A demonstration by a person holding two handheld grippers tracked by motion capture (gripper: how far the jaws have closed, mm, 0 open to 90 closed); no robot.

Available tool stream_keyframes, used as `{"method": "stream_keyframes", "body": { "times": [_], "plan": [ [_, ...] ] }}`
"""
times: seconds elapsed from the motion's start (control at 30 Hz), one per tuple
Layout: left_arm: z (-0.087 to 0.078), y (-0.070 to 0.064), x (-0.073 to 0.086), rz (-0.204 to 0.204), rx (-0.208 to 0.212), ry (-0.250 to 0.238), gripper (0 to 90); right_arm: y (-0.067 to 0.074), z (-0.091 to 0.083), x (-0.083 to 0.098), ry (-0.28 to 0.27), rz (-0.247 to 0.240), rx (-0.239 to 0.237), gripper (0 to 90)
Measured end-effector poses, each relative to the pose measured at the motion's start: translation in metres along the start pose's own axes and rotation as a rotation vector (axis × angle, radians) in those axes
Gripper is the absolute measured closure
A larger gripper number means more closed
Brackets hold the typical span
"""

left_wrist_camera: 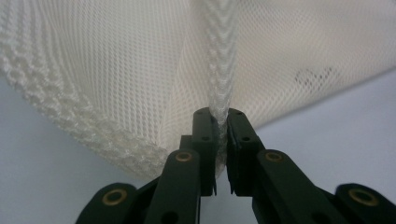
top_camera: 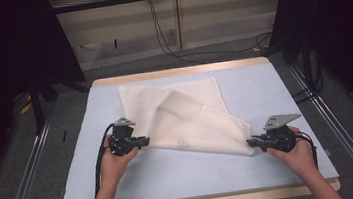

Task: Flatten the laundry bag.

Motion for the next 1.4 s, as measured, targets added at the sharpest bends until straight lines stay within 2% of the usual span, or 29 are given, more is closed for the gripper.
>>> {"method": "stream_keyframes", "body": {
  "times": [0.1, 0.17, 0.27, 0.33, 0.43, 0.5, 0.63, 0.73, 0.9, 1.0, 1.17, 1.3, 1.4],
  "plan": [
    [-0.002, 0.002, 0.013, -0.007, 0.015, 0.027, 84.3, -0.002, 0.000, 0.000, -0.006, 0.015, 0.008, 79.0],
    [-0.004, 0.003, 0.021, 0.005, 0.001, 0.036, 84.4, -0.003, -0.002, -0.001, -0.015, 0.028, 0.022, 74.8],
    [-0.004, 0.005, 0.028, 0.013, 0.003, 0.056, 84.4, -0.005, -0.008, -0.006, -0.042, 0.043, 0.052, 60.8],
    [-0.003, 0.006, 0.030, 0.009, 0.004, 0.058, 84.4, -0.005, -0.011, -0.011, -0.054, 0.050, 0.078, 54.2],
    [0.000, 0.004, 0.030, 0.038, -0.002, 0.090, 84.4, -0.005, -0.015, -0.020, -0.069, 0.065, 0.102, 39.0],
    [0.002, 0.003, 0.030, 0.037, -0.004, 0.093, 84.4, -0.006, -0.016, -0.026, -0.067, 0.078, 0.116, 31.0],
    [0.002, 0.003, 0.031, 0.028, -0.004, 0.085, 84.3, -0.009, -0.016, -0.041, -0.092, 0.050, 0.116, 22.8],
    [0.002, 0.003, 0.031, 0.027, -0.005, 0.084, 84.3, -0.008, -0.013, -0.051, -0.090, 0.039, 0.112, 19.5],
    [0.003, 0.003, 0.031, 0.030, 0.000, 0.088, 84.3, -0.002, 0.003, -0.067, -0.079, 0.008, 0.083, 17.4],
    [0.003, 0.003, 0.031, 0.024, 0.005, 0.082, 84.3, 0.005, 0.017, -0.076, -0.082, 0.006, 0.040, 16.7],
    [0.003, 0.003, 0.031, 0.028, 0.000, 0.089, 84.2, 0.019, 0.040, -0.093, -0.086, -0.034, 0.002, 16.6],
    [0.002, 0.003, 0.031, 0.027, 0.001, 0.090, 84.2, 0.028, 0.054, -0.105, -0.097, -0.029, -0.040, 16.6],
    [0.002, 0.003, 0.031, 0.026, 0.000, 0.090, 84.1, 0.033, 0.061, -0.112, -0.097, -0.052, -0.039, 16.8]
  ]
}}
Point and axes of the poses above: each handheld gripper's, and its own axes: z roughly forward along the jaws, x roughly out of its underside, y roughly to its left, the point moved 3 cm from there along z, roughly forward along the jaws, and after that the axes turned 1 degree about z, right-handed, at the moved point
